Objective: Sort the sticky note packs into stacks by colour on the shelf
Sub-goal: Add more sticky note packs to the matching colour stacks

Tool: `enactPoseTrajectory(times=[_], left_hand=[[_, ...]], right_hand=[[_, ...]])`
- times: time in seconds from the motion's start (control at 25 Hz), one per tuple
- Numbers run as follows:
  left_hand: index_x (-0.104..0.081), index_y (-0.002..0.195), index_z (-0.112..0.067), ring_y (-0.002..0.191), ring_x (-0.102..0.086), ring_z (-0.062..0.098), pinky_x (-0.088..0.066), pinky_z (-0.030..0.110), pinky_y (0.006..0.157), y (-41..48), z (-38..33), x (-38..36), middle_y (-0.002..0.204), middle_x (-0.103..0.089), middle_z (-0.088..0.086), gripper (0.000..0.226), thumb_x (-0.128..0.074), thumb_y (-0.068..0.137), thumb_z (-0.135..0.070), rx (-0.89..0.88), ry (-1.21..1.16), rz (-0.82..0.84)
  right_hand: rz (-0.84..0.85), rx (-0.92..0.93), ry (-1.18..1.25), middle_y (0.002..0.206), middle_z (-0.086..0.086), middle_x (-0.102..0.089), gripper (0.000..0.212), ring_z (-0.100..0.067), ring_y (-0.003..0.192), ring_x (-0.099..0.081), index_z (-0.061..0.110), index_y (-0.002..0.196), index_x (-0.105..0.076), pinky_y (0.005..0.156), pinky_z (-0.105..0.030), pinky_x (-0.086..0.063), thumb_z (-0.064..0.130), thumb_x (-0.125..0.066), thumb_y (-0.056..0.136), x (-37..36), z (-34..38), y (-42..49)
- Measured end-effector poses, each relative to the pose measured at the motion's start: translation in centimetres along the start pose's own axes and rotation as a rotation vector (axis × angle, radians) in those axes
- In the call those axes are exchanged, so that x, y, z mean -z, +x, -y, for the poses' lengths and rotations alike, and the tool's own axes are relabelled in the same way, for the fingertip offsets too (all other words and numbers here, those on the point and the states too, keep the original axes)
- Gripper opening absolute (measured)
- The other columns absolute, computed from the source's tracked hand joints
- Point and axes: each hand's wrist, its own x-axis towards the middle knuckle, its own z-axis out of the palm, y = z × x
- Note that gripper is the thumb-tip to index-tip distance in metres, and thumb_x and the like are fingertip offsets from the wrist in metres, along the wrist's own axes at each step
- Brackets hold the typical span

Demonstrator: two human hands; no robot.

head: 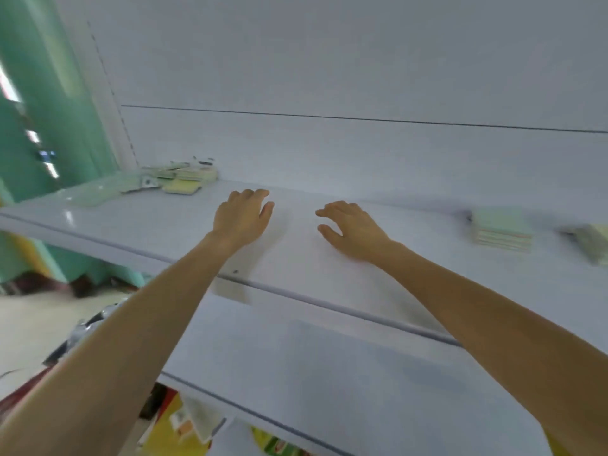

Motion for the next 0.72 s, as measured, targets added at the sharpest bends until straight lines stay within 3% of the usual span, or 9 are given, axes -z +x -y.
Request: enactPoseTrajectory(times=[0.16, 0.32, 0.72], left_hand=[[-0.044, 0.134, -0.017, 0.125, -0.042, 0.034, -0.039, 0.045, 0.098, -1.1, 11.0, 2.4, 0.135, -0.05, 0.015, 0.041, -0.033, 0.097, -0.031, 0.107, 0.021, 0.003], [-0.044, 0.133, -0.019, 0.126, -0.041, 0.032, -0.037, 0.043, 0.1, -1.0, 18.4, 2.2, 0.135, -0.049, 0.013, 0.04, -0.033, 0.096, -0.03, 0.198, 0.018, 0.06], [-0.043, 0.135, -0.016, 0.127, -0.042, 0.033, -0.037, 0.039, 0.101, 11.2, 26.2, -1.1, 0.135, -0.047, 0.017, 0.043, -0.044, 0.093, -0.025, 0.135, -0.036, 0.05]], right_hand=[[0.084, 0.109, 0.075, 0.141, -0.004, -0.043, 0.039, -0.024, 0.131, -0.039, 0.02, 0.131, -0.047, 0.111, -0.038, -0.03, 0.033, -0.042, 0.094, -4.4, 8.4, 6.0], [0.146, 0.103, 0.153, 0.14, -0.005, -0.044, 0.038, -0.025, 0.13, -0.039, 0.02, 0.131, -0.047, 0.112, -0.037, -0.029, 0.031, -0.043, 0.094, -7.8, 13.2, 11.2], [0.061, -0.194, 0.428, 0.136, -0.014, -0.049, 0.043, -0.028, 0.124, -0.047, 0.013, 0.133, -0.043, 0.101, -0.031, -0.036, 0.03, -0.045, 0.094, -12.0, 13.4, 27.3]])
